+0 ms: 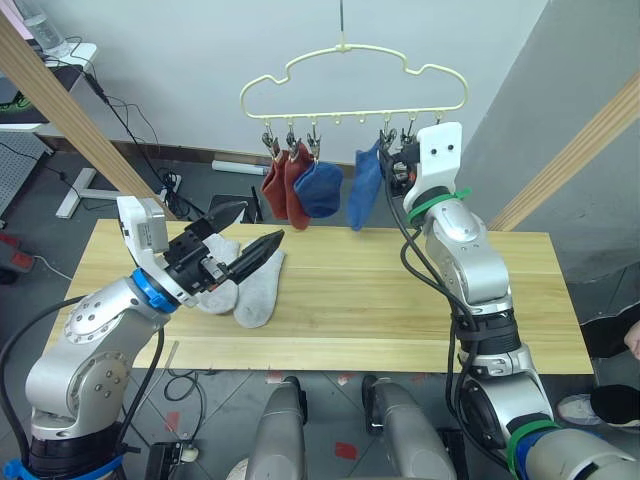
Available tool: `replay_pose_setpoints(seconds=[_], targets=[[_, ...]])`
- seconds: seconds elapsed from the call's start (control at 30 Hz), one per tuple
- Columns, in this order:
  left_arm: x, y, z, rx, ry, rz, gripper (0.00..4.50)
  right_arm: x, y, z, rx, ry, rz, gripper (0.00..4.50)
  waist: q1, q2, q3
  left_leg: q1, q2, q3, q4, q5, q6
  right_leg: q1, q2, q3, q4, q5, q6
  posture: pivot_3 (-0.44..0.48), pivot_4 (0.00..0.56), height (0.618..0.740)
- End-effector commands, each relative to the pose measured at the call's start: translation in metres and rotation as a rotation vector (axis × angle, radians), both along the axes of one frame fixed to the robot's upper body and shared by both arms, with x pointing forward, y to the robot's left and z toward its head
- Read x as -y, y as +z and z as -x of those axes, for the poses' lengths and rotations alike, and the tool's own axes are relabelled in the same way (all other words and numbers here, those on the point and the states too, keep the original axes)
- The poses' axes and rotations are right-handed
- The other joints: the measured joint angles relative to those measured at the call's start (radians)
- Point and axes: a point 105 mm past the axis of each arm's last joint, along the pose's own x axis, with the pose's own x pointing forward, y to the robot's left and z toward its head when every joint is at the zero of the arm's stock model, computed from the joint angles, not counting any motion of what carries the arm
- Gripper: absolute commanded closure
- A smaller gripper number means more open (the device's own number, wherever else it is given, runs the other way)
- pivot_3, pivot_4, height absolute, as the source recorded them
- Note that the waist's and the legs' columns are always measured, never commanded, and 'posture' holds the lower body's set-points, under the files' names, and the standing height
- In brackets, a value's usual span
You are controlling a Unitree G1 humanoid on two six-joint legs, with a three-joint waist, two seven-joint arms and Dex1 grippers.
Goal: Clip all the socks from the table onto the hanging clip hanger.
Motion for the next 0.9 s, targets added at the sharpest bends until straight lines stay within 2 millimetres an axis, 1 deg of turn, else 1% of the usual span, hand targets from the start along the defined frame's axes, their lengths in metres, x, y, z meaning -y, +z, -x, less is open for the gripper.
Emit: replay_pose_setpoints(seconds=[0.03, 0.33, 0.47, 0.77, 0.9], targets=[[0.002, 0.008, 0.005, 0.041, -0.017, -0.008, 0.00, 0.004, 0.014, 0.007, 0.058, -0.003, 0.001, 1.49, 0.000, 0.000, 0.000, 0.000, 0.000, 0.000, 0.000, 0.000, 0.000, 0.000, 0.000, 0.000, 0.000, 0.000, 0.000, 0.105, 0.338, 0.740], [0.003, 0.007, 0.005, 0.039, -0.027, -0.011, 0.00, 0.009, 0.013, 0.007, 0.053, -0.031, 0.004, 1.49, -0.001, 0.000, 0.000, 0.000, 0.000, 0.000, 0.000, 0.000, 0.000, 0.000, 0.000, 0.000, 0.000, 0.000, 0.000, 0.100, 0.342, 0.740], [0.004, 0.006, 0.005, 0.034, -0.033, -0.013, 0.00, 0.013, 0.012, 0.001, 0.030, -0.065, -0.026, 1.49, -0.001, 0.000, 0.000, 0.000, 0.000, 0.000, 0.000, 0.000, 0.000, 0.000, 0.000, 0.000, 0.000, 0.000, 0.000, 0.102, 0.344, 0.740], [0.004, 0.006, 0.006, 0.033, -0.032, -0.010, 0.00, 0.014, 0.013, -0.005, 0.023, -0.106, -0.031, 1.49, -0.001, 0.000, 0.000, 0.000, 0.000, 0.000, 0.000, 0.000, 0.000, 0.000, 0.000, 0.000, 0.000, 0.000, 0.000, 0.106, 0.342, 0.740], [0.005, 0.006, 0.006, 0.032, -0.034, -0.009, 0.00, 0.010, 0.015, -0.009, 0.024, -0.105, -0.039, 1.49, -0.002, 0.000, 0.000, 0.000, 0.000, 0.001, 0.000, 0.000, 0.000, 0.000, 0.000, 0.000, 0.000, 0.000, 0.000, 0.109, 0.341, 0.740]])
